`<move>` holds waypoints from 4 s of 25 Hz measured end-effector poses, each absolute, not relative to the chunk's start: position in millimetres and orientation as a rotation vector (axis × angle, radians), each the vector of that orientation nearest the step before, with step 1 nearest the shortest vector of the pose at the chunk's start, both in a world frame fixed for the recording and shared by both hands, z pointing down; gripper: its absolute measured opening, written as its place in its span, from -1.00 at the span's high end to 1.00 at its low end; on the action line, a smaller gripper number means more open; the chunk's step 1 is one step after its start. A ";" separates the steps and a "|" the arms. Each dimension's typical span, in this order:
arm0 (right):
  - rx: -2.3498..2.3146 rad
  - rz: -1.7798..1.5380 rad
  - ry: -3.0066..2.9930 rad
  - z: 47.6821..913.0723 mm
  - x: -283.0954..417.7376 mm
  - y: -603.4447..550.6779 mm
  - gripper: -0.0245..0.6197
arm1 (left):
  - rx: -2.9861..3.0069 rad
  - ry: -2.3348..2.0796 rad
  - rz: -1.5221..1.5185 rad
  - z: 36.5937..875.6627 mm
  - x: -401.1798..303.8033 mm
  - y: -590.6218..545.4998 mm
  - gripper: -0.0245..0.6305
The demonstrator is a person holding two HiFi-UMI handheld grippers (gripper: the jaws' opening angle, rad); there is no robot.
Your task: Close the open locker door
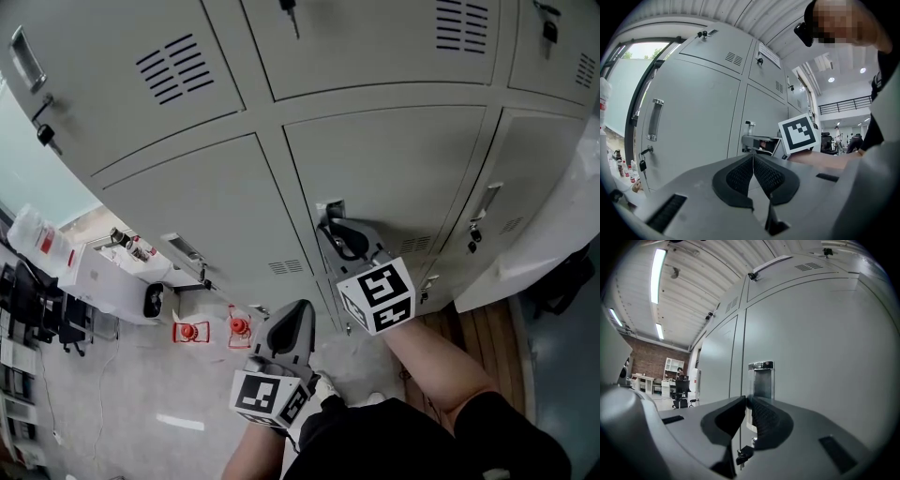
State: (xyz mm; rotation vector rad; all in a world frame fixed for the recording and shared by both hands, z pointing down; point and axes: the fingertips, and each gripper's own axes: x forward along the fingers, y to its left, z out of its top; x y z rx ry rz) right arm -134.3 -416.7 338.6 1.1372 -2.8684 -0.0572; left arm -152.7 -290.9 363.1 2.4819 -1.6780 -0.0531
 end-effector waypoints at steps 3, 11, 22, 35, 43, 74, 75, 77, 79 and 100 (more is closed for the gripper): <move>1.138 -0.054 -2.868 339.0 -135.1 -416.5 0.62 | 2.504 -1.677 -0.059 366.1 -158.5 -296.0 0.87; 1.122 -0.052 -2.877 339.1 -135.5 -415.9 0.62 | 2.514 -1.623 -0.038 366.6 -152.9 -305.1 0.87; 1.026 -0.047 -2.922 339.1 -136.7 -408.8 0.54 | 2.543 -1.624 -0.054 360.9 -146.9 -307.5 0.87; 1.060 -0.065 -2.887 347.1 -123.7 -410.1 0.50 | 2.542 -1.631 -0.048 360.0 -135.1 -306.6 0.87; 1.055 -0.071 -2.882 351.1 -101.9 -408.7 0.41 | 2.541 -1.625 -0.029 360.7 -118.9 -309.2 0.87; 1.025 0.006 -2.872 369.4 -30.9 -308.1 0.75 | 2.482 -1.689 -0.023 369.5 -82.2 -212.8 0.87; 1.027 0.008 -2.875 368.7 -31.8 -302.8 0.75 | 2.480 -1.682 -0.005 370.5 -84.5 -208.9 0.87; 1.036 0.008 -2.877 366.6 -33.9 -291.5 0.76 | 2.480 -1.661 0.014 369.4 -87.4 -201.5 0.87; 1.046 0.012 -2.877 364.8 -36.7 -278.6 0.76 | 2.511 -1.647 -0.023 365.7 -90.9 -195.0 0.87; 1.164 0.043 -2.794 374.7 -68.5 -122.5 0.76 | 2.608 -1.441 -0.082 376.6 -126.6 -83.0 0.87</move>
